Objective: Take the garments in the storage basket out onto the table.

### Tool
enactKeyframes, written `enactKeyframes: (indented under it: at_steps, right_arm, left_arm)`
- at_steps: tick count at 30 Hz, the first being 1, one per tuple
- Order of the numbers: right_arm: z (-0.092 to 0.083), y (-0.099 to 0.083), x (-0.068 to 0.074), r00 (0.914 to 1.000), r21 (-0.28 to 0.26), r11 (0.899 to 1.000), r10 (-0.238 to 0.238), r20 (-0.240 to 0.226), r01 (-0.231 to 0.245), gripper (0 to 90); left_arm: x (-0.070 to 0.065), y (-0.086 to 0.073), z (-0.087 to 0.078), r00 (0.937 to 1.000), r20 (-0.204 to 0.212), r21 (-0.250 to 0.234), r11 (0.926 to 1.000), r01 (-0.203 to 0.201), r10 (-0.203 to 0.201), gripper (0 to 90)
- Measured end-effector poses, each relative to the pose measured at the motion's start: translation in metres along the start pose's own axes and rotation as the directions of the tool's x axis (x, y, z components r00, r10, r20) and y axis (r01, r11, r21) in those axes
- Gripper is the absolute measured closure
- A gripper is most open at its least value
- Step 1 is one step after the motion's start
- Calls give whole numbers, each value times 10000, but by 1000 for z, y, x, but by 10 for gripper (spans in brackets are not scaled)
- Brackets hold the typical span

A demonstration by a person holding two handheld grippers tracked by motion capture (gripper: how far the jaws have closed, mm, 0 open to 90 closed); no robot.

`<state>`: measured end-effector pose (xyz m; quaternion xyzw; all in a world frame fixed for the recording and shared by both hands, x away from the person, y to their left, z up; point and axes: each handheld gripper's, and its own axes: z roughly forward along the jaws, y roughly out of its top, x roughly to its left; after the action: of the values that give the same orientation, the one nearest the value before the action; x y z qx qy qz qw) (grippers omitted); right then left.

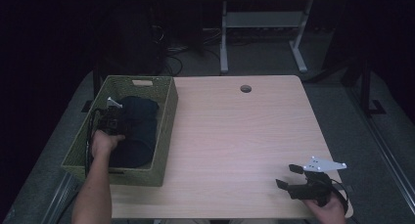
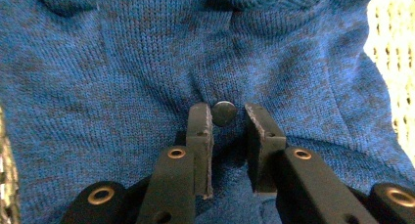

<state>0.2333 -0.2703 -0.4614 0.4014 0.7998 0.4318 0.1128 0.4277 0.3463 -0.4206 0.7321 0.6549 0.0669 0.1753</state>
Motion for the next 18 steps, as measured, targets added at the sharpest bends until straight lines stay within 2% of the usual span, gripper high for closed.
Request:
enactKeyframes:
  at_steps: [9,13,18]
  right_arm:
    - [-1,1,1,10000,-33,10000,-71,19,71,207]
    - [-1,3,4,9999,-120,9998,-150,-10,149,207]
    - [0,3,4,9999,0,9999,-133,-58,133,207]
  left_arm:
    - [0,1,-13,9996,285,-339,9994,73,-63,748]
    - [0,2,-27,9984,562,-820,9965,126,-80,748]
    - [1,2,-40,9959,899,-1183,9928,206,-99,748]
